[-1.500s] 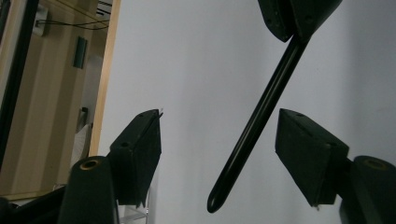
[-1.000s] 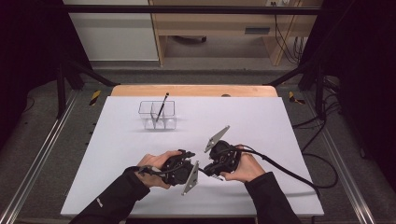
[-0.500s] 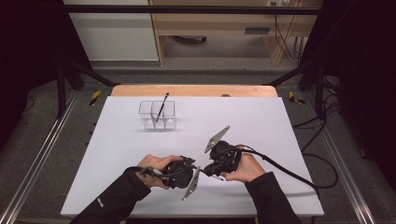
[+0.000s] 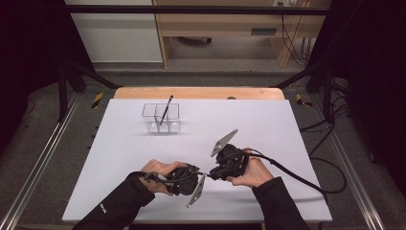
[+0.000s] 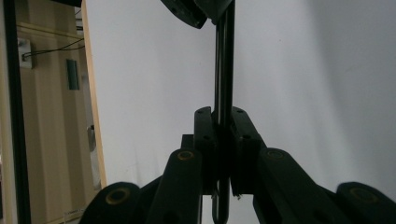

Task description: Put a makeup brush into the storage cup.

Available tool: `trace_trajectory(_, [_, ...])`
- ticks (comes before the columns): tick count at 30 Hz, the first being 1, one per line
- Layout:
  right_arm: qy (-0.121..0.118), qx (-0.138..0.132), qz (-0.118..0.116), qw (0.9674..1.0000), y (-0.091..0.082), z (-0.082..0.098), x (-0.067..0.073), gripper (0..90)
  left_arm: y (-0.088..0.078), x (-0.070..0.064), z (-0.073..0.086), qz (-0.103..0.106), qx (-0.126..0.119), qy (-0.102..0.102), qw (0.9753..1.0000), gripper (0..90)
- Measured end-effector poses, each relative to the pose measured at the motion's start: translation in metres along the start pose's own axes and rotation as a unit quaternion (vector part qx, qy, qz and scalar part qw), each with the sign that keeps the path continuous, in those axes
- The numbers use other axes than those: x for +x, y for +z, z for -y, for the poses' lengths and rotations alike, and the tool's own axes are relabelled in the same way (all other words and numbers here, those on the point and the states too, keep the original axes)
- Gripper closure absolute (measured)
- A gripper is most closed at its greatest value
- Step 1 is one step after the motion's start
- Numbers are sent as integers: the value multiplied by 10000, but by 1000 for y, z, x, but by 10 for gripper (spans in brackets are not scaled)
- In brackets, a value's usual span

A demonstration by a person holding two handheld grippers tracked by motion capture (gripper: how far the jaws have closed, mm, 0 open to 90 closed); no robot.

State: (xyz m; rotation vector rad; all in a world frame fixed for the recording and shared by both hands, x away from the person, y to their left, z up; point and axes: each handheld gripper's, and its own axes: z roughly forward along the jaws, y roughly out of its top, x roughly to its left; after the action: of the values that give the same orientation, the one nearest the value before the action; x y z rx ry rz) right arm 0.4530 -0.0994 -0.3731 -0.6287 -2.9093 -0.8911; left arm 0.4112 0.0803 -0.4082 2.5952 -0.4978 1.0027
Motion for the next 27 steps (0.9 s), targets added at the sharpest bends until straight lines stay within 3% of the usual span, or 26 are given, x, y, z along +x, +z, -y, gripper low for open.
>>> trace_trajectory(5, [-26, -392, 251, 9989, -8, 1, -1, 764, 0, 1, 3, 53, 28, -223, 9997, 827])
trace_trajectory(8, [18, -692, 498, 9964, -16, 2, -1, 691, 0, 1, 6, 91, 28, -416, 9991, 827])
trace_trajectory(12, [91, -1077, 803, 9909, -25, 3, -3, 589, -1, 2, 11, 131, 13, -681, 9976, 827])
trace_trajectory(20, [224, -1603, 1297, 9783, -35, 10, -4, 376, -5, 2, 18, 222, -59, -1142, 9932, 827])
trace_trajectory(27, [372, -1849, 1548, 9698, -40, 22, -5, 245, -5, 1, 26, 225, -122, -1542, 9877, 827])
